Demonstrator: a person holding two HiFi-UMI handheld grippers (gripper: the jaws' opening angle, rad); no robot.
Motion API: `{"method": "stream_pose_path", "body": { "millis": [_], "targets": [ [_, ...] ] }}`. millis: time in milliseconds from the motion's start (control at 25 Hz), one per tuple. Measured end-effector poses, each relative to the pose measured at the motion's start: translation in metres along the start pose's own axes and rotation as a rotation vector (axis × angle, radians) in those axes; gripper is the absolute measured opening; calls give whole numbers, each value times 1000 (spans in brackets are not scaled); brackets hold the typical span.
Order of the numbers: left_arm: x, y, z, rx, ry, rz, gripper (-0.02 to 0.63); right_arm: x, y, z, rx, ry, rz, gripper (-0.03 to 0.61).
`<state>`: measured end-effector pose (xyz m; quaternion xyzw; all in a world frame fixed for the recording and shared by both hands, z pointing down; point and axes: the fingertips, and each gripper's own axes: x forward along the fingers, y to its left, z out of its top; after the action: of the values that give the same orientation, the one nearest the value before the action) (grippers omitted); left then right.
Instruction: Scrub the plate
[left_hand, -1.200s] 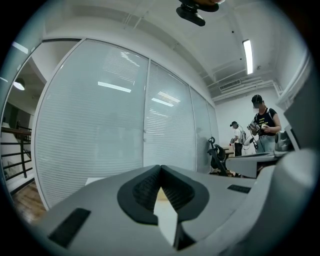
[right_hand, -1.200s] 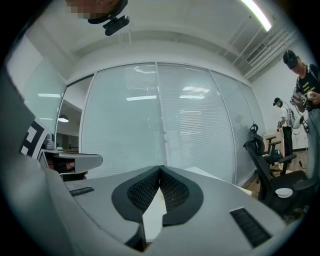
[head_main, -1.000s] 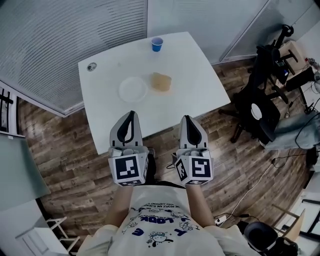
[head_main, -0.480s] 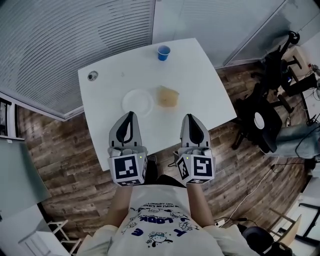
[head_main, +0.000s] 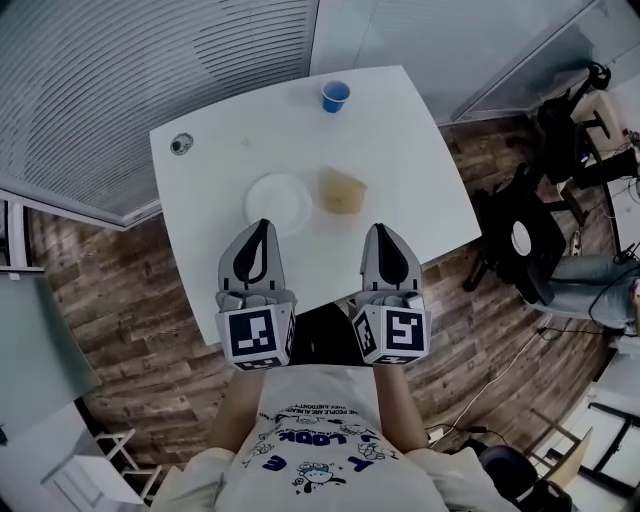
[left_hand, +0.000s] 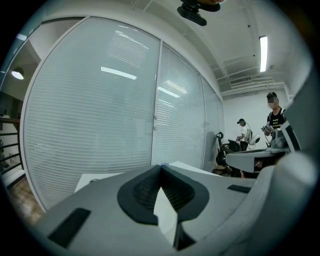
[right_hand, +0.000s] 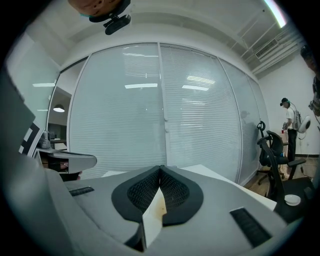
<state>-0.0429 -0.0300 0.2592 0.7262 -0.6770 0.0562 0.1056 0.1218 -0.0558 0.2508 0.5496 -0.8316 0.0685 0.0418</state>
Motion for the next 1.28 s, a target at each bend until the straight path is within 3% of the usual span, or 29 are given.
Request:
{"method": "stream_pose_path", "body": {
  "millis": [240, 640, 1120, 1280],
  "targets": [
    [14, 7, -7, -18, 29, 23, 26, 19, -6, -7, -2, 39, 7, 18],
    [45, 7, -18, -45, 74, 90, 26, 64, -22, -20, -19, 110, 112, 26],
    [91, -3, -31, -82, 128, 193, 26, 121, -34, -40, -64, 203, 325, 54],
    [103, -5, -40, -88, 154, 227, 26, 132, -29, -52, -67, 249, 441, 78]
  ]
}}
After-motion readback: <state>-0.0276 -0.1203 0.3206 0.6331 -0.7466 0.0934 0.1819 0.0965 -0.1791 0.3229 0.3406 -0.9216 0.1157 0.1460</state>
